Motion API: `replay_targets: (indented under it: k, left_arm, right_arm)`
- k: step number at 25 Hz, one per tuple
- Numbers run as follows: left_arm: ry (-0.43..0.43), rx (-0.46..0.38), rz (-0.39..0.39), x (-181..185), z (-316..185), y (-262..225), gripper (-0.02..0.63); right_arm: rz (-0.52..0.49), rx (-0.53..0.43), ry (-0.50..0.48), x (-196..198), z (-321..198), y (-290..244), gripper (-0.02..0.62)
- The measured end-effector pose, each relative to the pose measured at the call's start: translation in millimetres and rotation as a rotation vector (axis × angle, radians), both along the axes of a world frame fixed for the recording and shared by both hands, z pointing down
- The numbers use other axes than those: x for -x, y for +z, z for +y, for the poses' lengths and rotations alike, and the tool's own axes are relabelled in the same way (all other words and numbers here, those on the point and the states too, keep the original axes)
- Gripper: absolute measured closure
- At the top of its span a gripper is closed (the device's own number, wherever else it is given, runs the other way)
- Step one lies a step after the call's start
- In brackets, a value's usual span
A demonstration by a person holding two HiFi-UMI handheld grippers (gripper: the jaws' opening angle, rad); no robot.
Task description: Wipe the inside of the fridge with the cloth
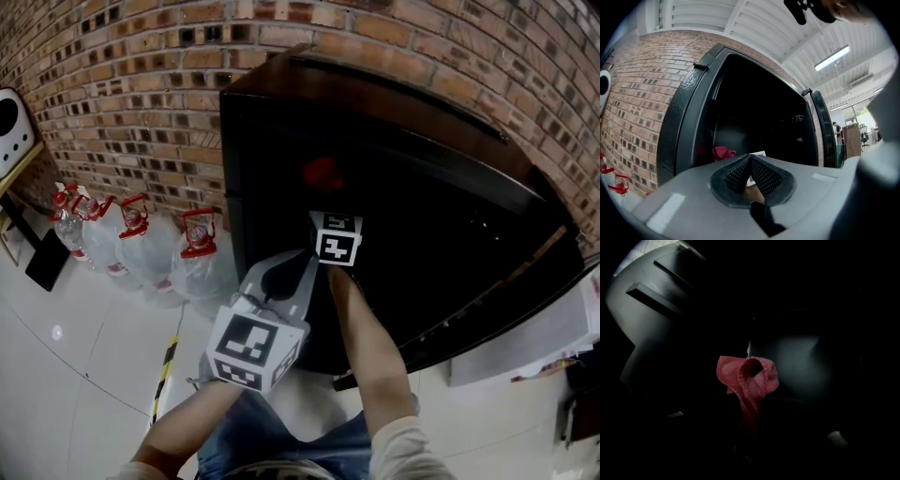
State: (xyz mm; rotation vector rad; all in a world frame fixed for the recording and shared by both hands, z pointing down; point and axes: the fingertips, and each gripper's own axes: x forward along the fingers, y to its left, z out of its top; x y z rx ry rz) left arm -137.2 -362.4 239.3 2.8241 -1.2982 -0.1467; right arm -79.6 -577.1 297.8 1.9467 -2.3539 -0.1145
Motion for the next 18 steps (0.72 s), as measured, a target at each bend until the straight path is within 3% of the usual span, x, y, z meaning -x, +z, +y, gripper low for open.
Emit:
replay_targets:
  k: [9,18]
  left_arm:
    - [0.041,0.012,0.003,-23,2,4,0.611]
    - [0.077,0.030,0.009,-43,4,9,0.611]
  right_arm:
    - [0.022,0.020,0.159,-78,10,-1,0.485]
    - [-0.039,0.036,0.331,-159,25,8,0.486]
